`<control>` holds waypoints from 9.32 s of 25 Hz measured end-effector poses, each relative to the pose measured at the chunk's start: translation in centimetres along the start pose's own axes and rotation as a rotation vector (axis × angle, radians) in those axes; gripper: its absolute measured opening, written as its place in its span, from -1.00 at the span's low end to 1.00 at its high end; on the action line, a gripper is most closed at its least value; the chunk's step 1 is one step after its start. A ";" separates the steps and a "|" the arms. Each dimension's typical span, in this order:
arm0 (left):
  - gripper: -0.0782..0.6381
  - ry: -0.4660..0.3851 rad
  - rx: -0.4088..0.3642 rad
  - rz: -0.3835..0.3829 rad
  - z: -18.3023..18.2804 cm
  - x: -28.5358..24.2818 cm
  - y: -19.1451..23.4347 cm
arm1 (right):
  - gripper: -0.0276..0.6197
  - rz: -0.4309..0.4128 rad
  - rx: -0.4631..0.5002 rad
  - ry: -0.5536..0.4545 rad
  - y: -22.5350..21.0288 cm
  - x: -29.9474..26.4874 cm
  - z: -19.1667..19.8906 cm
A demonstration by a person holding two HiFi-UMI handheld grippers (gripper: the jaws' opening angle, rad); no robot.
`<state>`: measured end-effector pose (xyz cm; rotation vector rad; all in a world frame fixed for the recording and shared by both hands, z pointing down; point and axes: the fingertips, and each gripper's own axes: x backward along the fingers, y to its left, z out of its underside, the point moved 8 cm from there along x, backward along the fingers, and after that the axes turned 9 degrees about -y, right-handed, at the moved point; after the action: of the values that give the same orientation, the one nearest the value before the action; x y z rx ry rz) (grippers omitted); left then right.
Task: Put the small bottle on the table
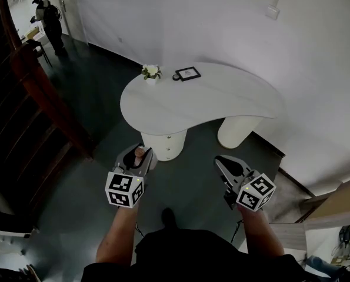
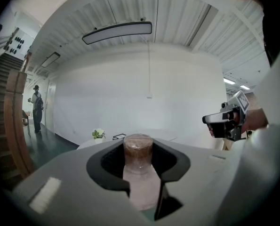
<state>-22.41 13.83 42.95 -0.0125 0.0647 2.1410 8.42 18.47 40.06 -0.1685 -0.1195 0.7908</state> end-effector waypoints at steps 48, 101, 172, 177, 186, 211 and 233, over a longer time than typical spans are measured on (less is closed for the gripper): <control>-0.39 0.099 0.022 -0.051 -1.4 -29.3 6.7 | -0.88 -0.078 -0.157 -0.030 -29.7 -15.9 -2.5; -0.39 0.276 0.071 0.064 8.9 -47.2 15.2 | -0.88 -0.065 -0.240 0.149 -40.8 -31.4 2.6; -0.40 0.461 0.182 0.088 16.5 -39.8 18.3 | -0.88 0.037 -0.130 0.271 -33.6 -31.0 5.5; -0.44 0.468 0.207 0.115 17.0 -36.7 17.3 | -0.88 0.044 -0.125 0.271 -30.3 -29.5 5.8; -0.52 0.374 0.190 0.044 14.0 -35.1 15.9 | -0.88 0.053 -0.131 0.270 -29.2 -26.5 5.6; -0.53 0.067 0.041 -0.079 -1.7 -37.9 0.9 | -0.88 -0.134 -0.013 0.000 -36.6 -15.4 -6.0; -0.63 0.032 0.009 -0.118 -2.2 -35.6 5.4 | -0.88 -0.135 0.046 -0.013 -34.0 -19.4 -6.2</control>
<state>-7.74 -19.11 42.19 -0.0435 0.0904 2.0230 19.59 -19.60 39.77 -0.1102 -0.1231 0.6596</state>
